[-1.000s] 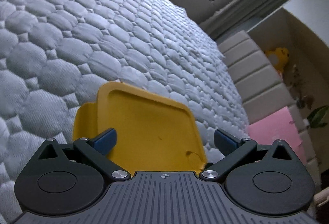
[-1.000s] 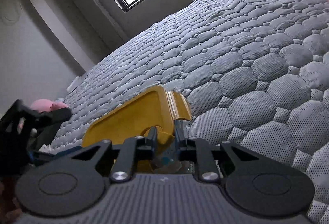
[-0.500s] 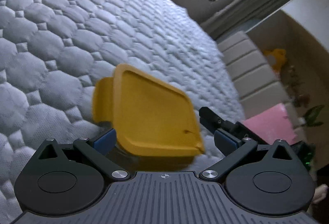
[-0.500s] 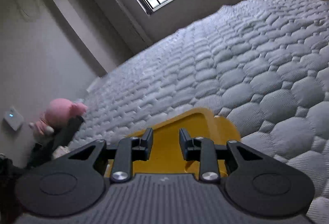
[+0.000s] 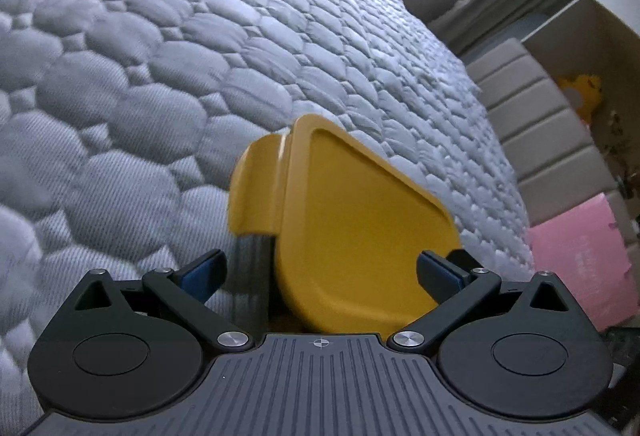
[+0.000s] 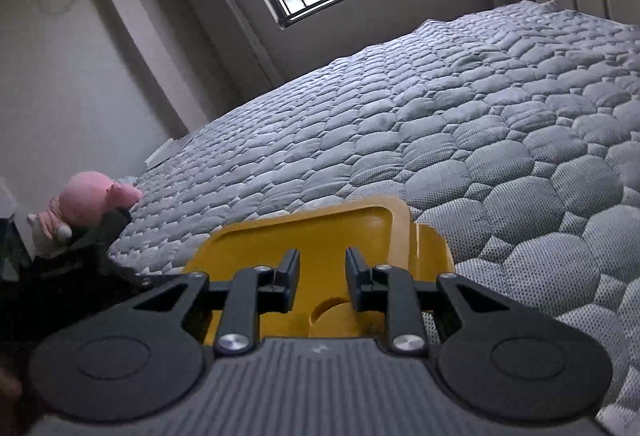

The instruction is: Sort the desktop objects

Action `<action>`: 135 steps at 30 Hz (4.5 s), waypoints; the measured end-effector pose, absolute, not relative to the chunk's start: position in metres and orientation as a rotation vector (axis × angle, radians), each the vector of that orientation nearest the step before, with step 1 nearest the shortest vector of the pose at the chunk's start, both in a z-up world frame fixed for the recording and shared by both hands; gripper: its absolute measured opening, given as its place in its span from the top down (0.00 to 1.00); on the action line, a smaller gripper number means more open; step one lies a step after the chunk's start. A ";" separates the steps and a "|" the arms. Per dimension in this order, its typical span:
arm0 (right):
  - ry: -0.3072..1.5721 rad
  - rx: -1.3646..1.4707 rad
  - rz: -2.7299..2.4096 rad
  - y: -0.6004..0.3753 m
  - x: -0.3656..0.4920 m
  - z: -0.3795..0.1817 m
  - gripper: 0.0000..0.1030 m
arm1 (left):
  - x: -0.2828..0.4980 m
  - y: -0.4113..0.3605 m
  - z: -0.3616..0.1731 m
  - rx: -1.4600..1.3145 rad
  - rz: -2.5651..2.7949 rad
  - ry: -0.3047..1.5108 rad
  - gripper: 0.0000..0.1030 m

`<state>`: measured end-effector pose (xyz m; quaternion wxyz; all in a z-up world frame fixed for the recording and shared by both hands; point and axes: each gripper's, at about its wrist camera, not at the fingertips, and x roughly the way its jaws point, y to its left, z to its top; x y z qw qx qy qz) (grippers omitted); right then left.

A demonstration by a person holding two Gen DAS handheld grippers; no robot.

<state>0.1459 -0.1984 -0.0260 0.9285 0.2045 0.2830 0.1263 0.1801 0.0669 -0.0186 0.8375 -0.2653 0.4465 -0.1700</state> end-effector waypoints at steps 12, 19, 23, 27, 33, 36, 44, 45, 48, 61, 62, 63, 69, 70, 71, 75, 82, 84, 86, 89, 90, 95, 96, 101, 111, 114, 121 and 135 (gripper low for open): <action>0.582 0.540 0.295 -0.212 0.155 -0.029 0.61 | 0.196 0.029 0.039 -0.551 -0.544 0.830 0.00; 0.625 0.464 0.312 -0.208 0.153 -0.022 0.62 | 0.197 0.035 0.002 -0.560 -0.493 0.908 0.00; 0.648 0.377 0.307 -0.200 0.155 -0.017 0.65 | 0.181 0.038 0.004 -0.559 -0.473 0.910 0.00; 0.635 0.347 0.316 -0.199 0.162 -0.019 0.65 | 0.175 0.046 0.002 -0.628 -0.482 0.917 0.00; 0.636 0.336 0.307 -0.197 0.167 -0.018 0.65 | 0.174 0.050 -0.005 -0.672 -0.497 0.914 0.00; 0.619 0.287 0.294 -0.191 0.162 -0.018 0.65 | 0.171 0.048 -0.004 -0.661 -0.489 0.903 0.00; 0.552 0.148 0.287 -0.174 0.156 -0.018 0.51 | 0.163 0.047 0.003 -0.674 -0.443 0.915 0.00; 0.542 0.163 0.276 -0.177 0.153 -0.015 0.45 | 0.159 0.050 0.007 -0.670 -0.425 0.906 0.00; 0.474 0.224 0.230 -0.193 0.129 0.001 0.19 | 0.136 0.058 0.032 -0.570 -0.346 0.811 0.00; 0.710 0.382 0.213 -0.226 0.008 0.017 0.00 | 0.012 0.023 0.034 -0.171 -0.178 0.855 0.00; 0.733 0.380 0.204 -0.223 0.002 0.011 0.00 | 0.008 0.023 0.028 -0.171 -0.173 0.866 0.00; 0.754 0.372 0.194 -0.219 -0.003 0.007 0.01 | 0.005 0.022 0.022 -0.174 -0.164 0.876 0.00; 0.690 0.325 0.214 -0.201 -0.027 0.002 0.01 | -0.003 0.040 0.002 -0.321 -0.196 0.938 0.00; 0.658 0.350 0.255 -0.203 -0.027 0.003 0.01 | -0.003 0.044 0.001 -0.352 -0.211 0.947 0.00; 0.615 0.400 0.285 -0.208 -0.027 0.005 0.02 | -0.001 0.049 0.000 -0.389 -0.236 0.957 0.00; 0.557 0.610 0.353 -0.223 0.001 0.010 0.45 | 0.020 0.068 0.007 -0.612 -0.409 0.969 0.00; 0.631 0.490 0.281 -0.221 0.105 0.013 0.67 | 0.127 0.061 0.067 -0.611 -0.531 0.757 0.00; 0.645 0.446 0.264 -0.217 0.128 0.008 0.73 | 0.163 0.045 0.062 -0.579 -0.567 0.807 0.00; 0.685 0.438 0.275 -0.215 0.146 -0.001 0.79 | 0.189 0.032 0.043 -0.562 -0.574 0.892 0.00; 0.740 0.454 0.342 -0.211 0.154 -0.014 0.79 | 0.202 0.028 0.014 -0.547 -0.536 0.965 0.00; 0.739 0.438 0.358 -0.210 0.155 -0.017 0.80 | 0.201 0.031 0.007 -0.565 -0.538 0.953 0.00; 0.726 0.355 0.331 -0.207 0.153 -0.014 0.90 | 0.192 0.051 -0.003 -0.695 -0.529 0.944 0.00; 0.720 0.343 0.314 -0.207 0.153 -0.013 0.90 | 0.190 0.052 -0.004 -0.699 -0.526 0.943 0.00; 0.688 0.325 0.279 -0.207 0.156 -0.012 0.91 | 0.181 0.055 -0.005 -0.704 -0.491 0.929 0.03; 0.641 0.287 0.256 -0.204 0.147 -0.018 0.99 | 0.180 0.056 -0.007 -0.696 -0.493 0.915 0.03; 0.648 0.319 0.266 -0.211 0.151 -0.019 1.00 | 0.179 0.052 -0.006 -0.690 -0.485 0.910 0.03; 0.644 0.334 0.274 -0.214 0.151 -0.022 1.00 | 0.176 0.052 -0.007 -0.681 -0.488 0.901 0.03; 0.607 0.178 0.252 -0.206 0.091 0.030 0.09 | 0.104 0.025 0.047 -0.234 -0.236 0.842 0.02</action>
